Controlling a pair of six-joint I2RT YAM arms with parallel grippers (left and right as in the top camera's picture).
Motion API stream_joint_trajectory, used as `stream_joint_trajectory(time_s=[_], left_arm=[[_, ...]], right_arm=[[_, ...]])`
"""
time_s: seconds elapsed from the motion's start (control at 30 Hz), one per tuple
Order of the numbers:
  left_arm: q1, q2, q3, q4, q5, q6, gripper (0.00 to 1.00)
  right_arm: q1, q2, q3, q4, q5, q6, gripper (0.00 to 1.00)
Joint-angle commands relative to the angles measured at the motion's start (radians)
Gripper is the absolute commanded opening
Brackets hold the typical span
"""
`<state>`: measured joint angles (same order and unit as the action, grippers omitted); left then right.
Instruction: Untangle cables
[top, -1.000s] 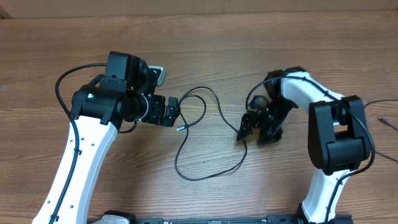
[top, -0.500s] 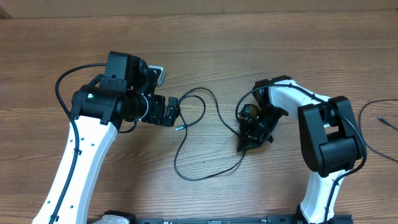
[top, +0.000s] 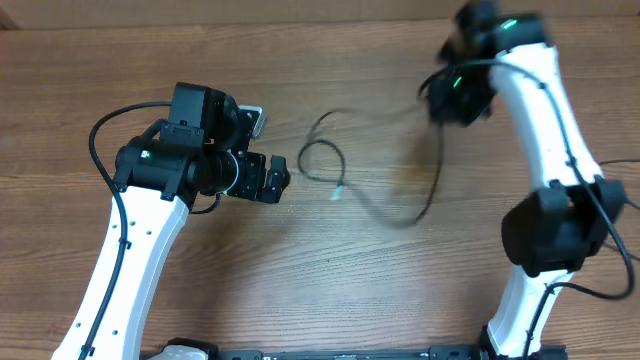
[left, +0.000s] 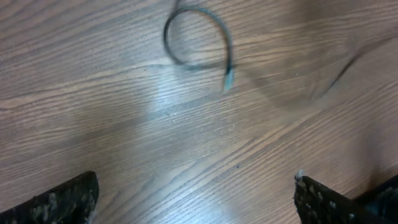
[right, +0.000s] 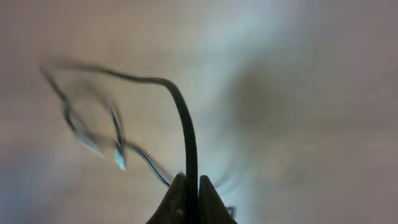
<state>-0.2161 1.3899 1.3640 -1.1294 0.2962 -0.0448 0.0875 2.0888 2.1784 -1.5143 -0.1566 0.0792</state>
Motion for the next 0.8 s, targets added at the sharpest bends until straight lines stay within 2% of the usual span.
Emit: stream_joint_trajectory(time_s=[0.0, 0.1, 0.2, 0.4, 0.6, 0.77], left_arm=[[0.000, -0.004, 0.008, 0.004, 0.008, 0.023, 1.00], [0.000, -0.004, 0.008, 0.004, 0.008, 0.023, 0.99], [0.000, -0.004, 0.008, 0.004, 0.008, 0.023, 1.00], [0.000, -0.004, 0.008, 0.004, 0.008, 0.023, 1.00], [0.000, -0.004, 0.008, 0.004, 0.008, 0.023, 1.00], [0.000, -0.004, 0.008, 0.004, 0.008, 0.023, 1.00]], right_arm=[[-0.085, -0.013, 0.226, 0.048, 0.089, 0.029, 0.04], [-0.173, -0.013, 0.375, 0.179, 0.089, 0.029, 0.04], [-0.229, -0.013, 0.419, 0.293, 0.089, 0.025, 0.04], [-0.315, -0.010, 0.414, 0.468, 0.118, 0.025, 0.04], [-0.352, -0.010, 0.392, 0.531, 0.292, 0.024, 0.04], [-0.389, -0.005, 0.366, 0.594, 0.373, -0.035, 0.04]])
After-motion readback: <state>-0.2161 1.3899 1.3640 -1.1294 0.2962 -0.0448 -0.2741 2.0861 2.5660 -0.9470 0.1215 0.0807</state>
